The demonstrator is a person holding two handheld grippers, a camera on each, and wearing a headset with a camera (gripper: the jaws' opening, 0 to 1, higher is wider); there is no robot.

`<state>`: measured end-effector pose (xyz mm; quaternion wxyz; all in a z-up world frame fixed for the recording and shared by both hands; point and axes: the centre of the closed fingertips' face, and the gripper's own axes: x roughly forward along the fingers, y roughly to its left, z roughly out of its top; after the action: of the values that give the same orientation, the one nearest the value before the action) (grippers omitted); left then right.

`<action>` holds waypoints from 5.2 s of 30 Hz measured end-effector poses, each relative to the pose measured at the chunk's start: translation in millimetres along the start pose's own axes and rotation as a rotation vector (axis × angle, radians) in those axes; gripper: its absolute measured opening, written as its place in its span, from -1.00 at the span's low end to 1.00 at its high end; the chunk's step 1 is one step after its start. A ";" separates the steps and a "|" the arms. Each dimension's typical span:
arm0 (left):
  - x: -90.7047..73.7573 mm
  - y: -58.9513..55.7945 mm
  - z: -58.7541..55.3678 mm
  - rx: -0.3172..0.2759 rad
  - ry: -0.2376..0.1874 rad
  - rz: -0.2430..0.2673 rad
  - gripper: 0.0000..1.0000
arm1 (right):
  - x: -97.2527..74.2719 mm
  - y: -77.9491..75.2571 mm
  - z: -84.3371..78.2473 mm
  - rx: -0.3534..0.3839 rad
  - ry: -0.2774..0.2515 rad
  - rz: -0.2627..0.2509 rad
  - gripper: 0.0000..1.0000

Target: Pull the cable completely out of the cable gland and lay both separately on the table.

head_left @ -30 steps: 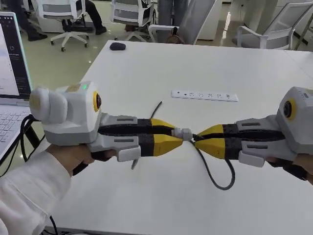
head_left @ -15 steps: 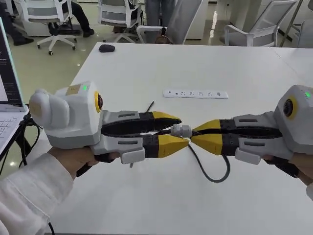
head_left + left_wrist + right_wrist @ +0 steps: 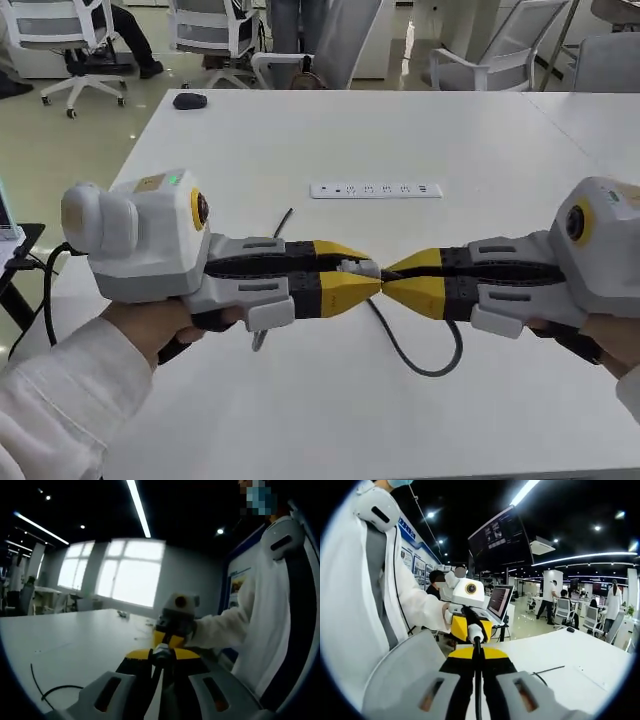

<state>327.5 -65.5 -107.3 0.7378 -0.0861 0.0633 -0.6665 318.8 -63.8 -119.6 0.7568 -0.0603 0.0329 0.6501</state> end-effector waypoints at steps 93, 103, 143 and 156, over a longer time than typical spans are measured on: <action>-20.4 6.9 -24.3 -0.007 0.052 0.083 -0.68 | 13.8 3.1 -20.8 0.011 0.154 0.090 -0.93; -25.4 11.1 -26.0 -0.015 0.052 0.102 -0.68 | -0.5 -5.5 -42.6 0.040 0.196 0.058 -0.94; -31.8 33.0 -32.8 -0.028 0.055 0.166 -0.68 | -20.1 -38.6 -98.4 0.093 0.345 -0.030 -0.93; -33.3 50.4 -39.0 -0.027 0.077 0.220 -0.68 | -4.0 -38.2 -59.2 0.048 0.288 -0.006 -0.75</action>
<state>365.0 -29.2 -156.7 0.8024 -0.0630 0.1096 -0.5832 357.6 -81.3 -175.9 0.7472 -0.1350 0.1567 0.6316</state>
